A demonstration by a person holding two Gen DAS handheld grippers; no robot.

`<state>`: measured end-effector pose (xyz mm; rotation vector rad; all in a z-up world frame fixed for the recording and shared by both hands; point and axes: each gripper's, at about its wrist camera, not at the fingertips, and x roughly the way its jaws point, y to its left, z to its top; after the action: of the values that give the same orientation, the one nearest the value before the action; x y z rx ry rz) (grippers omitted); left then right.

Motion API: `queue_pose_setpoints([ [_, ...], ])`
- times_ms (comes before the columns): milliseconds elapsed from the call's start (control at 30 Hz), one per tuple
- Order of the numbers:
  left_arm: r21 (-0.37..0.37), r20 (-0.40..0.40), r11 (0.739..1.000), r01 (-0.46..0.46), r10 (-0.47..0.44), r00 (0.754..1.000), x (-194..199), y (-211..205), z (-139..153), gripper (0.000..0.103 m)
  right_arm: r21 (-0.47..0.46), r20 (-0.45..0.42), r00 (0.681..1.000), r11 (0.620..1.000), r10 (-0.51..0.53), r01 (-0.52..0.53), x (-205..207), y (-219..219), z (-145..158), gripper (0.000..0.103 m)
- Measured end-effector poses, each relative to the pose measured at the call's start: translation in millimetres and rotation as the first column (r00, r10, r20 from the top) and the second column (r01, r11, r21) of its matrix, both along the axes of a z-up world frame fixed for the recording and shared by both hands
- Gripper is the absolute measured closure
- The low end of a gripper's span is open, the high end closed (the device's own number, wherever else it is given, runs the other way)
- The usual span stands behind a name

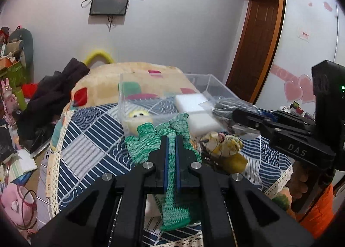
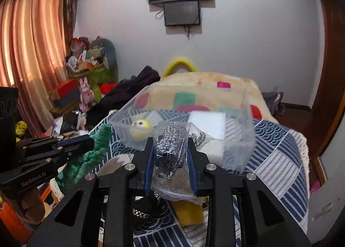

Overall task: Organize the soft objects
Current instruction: 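Grasp the green knit glove with the left tool while the right tool grasps the scourer bag, then drop the green glove into the box with the left tool while the right drops the scourers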

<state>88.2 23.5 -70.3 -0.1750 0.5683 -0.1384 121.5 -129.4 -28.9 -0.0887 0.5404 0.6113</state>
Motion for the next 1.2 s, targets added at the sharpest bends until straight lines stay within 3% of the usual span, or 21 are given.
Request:
queue_pose_setpoints([
  [633, 0.082, 0.136, 0.994, -0.065, 0.054, 0.989, 54, 6, 58, 0.099, 0.055, 0.091, 0.991, 0.994, -0.098, 0.093, 28, -9, 29, 0.078],
  [900, 0.109, 0.117, 0.992, -0.062, 0.049, 0.992, 97, 1, 53, 0.099, 0.034, 0.073, 0.993, 0.996, -0.087, 0.085, 51, 9, 22, 0.078],
  [1200, 0.106, 0.016, 0.993, -0.058, 0.056, 0.998, 149, 0, 23, 0.099, -0.023, 0.011, 0.998, 0.997, -0.067, 0.068, 73, 26, 0, 0.078],
])
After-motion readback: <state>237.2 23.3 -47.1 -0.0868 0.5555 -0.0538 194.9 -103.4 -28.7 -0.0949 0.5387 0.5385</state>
